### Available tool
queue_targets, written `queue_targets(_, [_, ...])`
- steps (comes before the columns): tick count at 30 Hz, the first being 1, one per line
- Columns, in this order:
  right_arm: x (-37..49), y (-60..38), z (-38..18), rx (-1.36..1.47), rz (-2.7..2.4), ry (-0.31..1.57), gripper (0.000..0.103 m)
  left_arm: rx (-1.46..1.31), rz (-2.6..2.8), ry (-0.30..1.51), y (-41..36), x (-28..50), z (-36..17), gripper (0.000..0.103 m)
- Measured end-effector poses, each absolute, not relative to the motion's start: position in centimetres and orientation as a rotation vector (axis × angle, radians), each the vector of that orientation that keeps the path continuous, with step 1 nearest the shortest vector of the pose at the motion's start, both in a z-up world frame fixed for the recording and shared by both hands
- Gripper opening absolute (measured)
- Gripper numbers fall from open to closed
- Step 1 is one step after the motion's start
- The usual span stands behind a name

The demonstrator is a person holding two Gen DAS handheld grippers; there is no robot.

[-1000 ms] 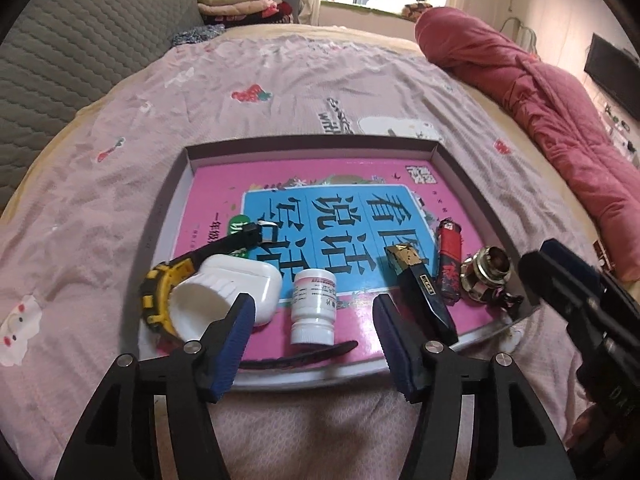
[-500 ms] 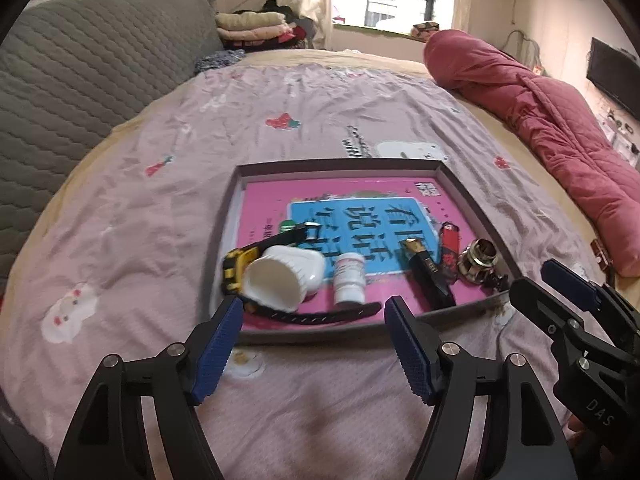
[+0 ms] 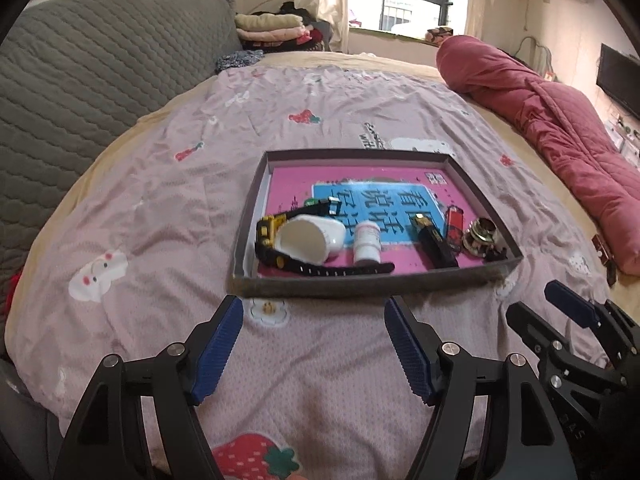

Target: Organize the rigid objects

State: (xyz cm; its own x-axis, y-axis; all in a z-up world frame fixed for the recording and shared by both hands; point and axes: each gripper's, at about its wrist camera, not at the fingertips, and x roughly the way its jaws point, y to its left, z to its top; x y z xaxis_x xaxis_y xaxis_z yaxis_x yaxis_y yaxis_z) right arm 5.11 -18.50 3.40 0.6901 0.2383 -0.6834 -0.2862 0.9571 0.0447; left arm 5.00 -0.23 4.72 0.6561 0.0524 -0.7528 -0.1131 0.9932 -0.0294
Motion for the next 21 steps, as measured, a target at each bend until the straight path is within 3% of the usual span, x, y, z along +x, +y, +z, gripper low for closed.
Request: queue_targets(21, [4.1,-19.0,2.9,-0.063,0.28,0.773,0.054,-0.068,0.091,0.935,-1.1,3.2,1.6,0.075])
